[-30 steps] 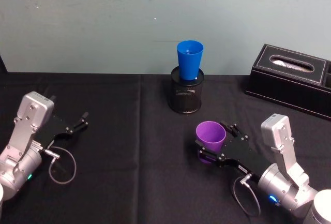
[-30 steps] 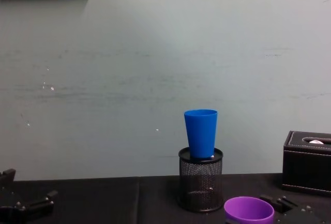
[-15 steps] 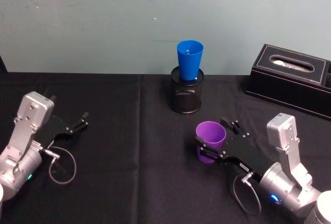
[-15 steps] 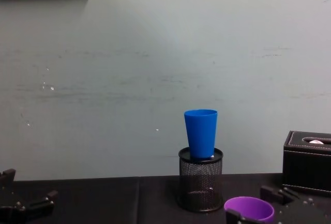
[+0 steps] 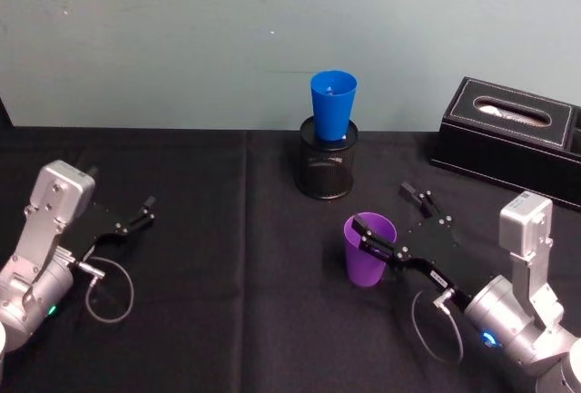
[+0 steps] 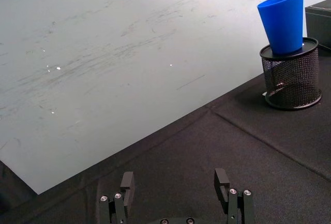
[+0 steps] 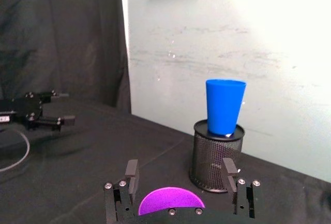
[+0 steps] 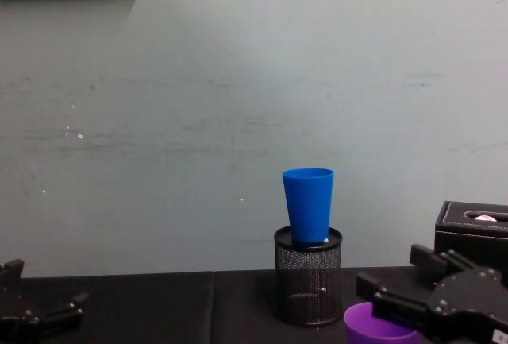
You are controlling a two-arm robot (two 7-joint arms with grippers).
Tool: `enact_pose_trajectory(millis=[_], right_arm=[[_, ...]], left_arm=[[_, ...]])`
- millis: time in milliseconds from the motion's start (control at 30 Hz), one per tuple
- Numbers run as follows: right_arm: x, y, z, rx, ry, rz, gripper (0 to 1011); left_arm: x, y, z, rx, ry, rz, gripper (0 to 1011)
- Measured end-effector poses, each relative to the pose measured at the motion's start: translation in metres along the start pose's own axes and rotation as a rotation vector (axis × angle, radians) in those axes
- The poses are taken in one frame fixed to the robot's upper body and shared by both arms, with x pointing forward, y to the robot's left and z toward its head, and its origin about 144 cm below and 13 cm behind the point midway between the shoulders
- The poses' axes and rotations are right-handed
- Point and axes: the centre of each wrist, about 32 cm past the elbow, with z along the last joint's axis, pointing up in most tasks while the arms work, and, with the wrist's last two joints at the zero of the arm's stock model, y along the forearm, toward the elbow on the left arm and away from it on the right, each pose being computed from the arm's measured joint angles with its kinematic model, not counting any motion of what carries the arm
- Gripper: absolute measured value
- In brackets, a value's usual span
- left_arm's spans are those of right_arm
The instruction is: Pick up one cup with a gripper and tap it against the other cup.
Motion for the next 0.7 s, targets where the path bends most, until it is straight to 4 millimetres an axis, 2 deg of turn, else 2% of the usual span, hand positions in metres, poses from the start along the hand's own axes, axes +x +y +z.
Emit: enact_pose_trajectory(millis=[700], right_arm=[[-0.0004, -0.0002, 0.0004, 0.015, 0.002, -0.012, 1004]], left_arm=[[0.0000, 0.0000, 0.0000, 0.000, 0.000, 0.000, 1011]])
